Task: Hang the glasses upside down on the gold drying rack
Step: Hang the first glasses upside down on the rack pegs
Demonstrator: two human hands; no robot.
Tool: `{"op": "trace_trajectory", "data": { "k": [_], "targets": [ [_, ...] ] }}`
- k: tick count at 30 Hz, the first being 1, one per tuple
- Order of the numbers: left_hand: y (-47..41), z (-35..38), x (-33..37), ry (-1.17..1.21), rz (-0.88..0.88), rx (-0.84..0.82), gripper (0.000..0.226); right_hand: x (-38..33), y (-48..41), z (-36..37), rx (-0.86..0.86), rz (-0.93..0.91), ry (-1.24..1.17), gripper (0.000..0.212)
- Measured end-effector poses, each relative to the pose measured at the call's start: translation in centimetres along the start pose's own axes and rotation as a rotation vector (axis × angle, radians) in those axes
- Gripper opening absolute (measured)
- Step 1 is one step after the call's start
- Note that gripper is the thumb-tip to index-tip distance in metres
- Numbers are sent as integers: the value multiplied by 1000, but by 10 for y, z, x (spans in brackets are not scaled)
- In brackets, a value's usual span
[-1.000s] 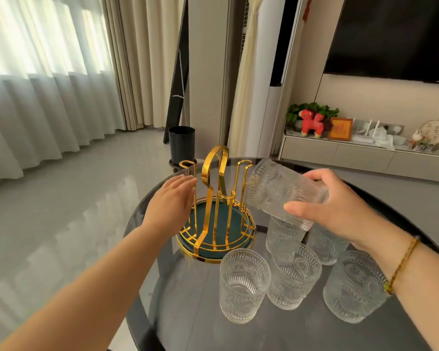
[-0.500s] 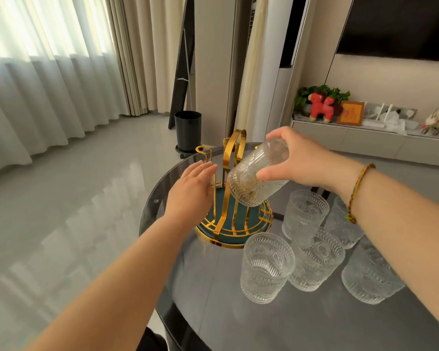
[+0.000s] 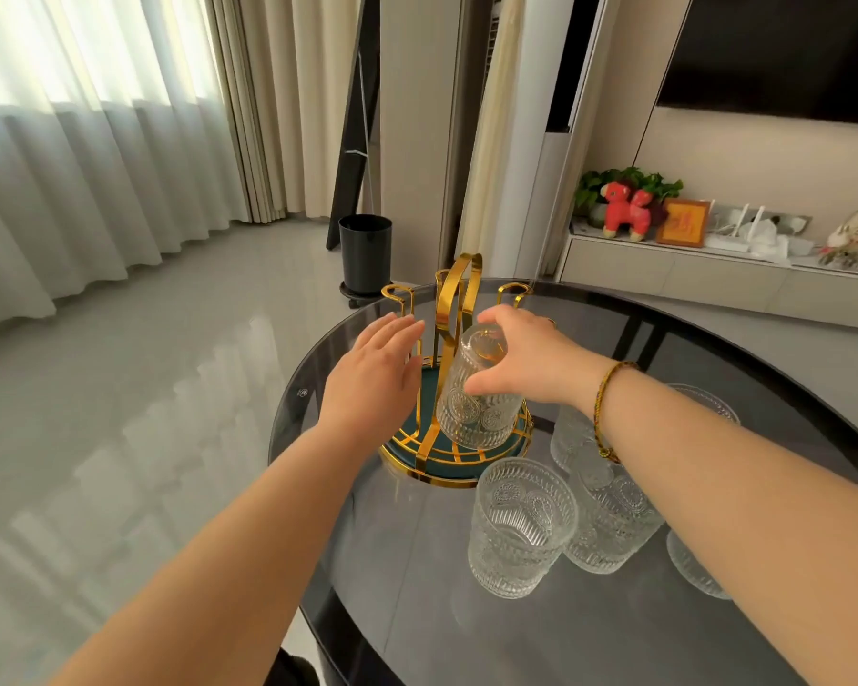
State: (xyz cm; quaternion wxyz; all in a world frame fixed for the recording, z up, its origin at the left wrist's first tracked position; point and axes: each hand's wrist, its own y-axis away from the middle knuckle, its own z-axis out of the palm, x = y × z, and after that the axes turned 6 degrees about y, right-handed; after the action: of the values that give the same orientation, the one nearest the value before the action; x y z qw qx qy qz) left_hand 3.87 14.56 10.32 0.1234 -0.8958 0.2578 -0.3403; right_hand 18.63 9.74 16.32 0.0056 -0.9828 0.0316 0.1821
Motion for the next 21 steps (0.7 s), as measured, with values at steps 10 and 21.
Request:
{"op": "trace_trajectory", "data": {
  "k": [10,21],
  "targets": [
    [-1,-1,2,-14,-5,-17,44,0,-2,8,11,6,-27,76],
    [4,1,-1,-38,41,-40,56,3,40,11,294,-49,-148,66]
  ]
}}
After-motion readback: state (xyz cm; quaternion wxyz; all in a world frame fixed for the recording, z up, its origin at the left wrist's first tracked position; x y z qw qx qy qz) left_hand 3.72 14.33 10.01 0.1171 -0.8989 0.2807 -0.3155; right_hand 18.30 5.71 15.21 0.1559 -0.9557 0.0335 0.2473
